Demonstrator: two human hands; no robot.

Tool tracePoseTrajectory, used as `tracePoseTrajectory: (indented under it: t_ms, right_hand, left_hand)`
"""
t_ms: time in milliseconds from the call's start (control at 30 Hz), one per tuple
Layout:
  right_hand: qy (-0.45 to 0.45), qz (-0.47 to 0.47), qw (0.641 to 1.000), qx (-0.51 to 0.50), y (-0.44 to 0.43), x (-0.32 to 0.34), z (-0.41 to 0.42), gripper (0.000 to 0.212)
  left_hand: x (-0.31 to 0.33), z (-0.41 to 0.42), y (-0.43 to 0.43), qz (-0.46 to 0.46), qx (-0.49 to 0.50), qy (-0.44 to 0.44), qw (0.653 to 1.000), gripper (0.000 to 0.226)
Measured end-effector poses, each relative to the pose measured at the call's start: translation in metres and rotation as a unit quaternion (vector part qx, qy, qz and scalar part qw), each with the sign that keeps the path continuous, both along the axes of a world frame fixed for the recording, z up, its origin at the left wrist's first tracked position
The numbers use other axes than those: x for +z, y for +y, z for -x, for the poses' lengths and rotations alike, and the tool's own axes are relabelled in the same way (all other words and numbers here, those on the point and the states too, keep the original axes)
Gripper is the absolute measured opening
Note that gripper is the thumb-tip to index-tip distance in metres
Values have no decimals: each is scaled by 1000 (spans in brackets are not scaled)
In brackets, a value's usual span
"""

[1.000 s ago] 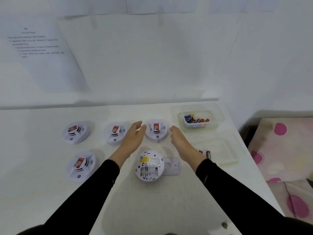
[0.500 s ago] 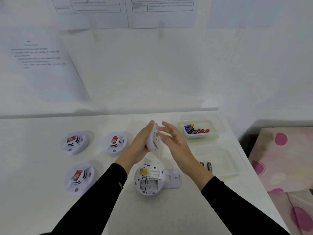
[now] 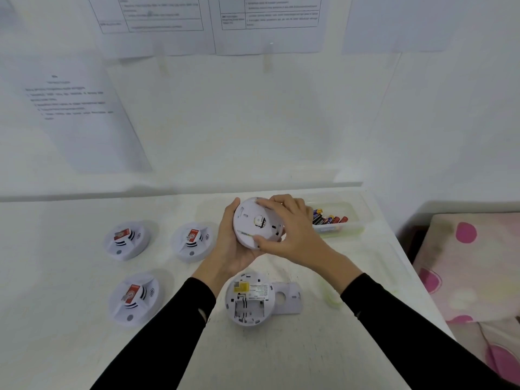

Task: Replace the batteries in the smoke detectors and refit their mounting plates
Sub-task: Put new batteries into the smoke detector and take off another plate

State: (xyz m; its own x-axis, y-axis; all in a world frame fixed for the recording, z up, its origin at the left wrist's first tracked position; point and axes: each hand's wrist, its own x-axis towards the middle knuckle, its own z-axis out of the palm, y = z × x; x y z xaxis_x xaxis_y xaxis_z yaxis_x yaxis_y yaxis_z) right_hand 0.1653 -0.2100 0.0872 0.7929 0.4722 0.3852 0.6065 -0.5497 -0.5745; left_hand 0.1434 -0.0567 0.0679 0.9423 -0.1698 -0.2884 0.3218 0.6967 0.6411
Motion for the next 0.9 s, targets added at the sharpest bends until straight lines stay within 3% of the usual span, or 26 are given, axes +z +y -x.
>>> tracePoseTrajectory:
  t_ms: [567, 900]
  right_hand:
    - [-1, 14, 996, 88, 3, 10, -9, 72]
    - [12, 161, 985, 62, 0, 13, -15, 78]
  left_hand:
    - [5, 1, -5, -21, 10, -17, 1000, 51]
    - [1, -4, -13, -84, 35, -20, 996, 49]
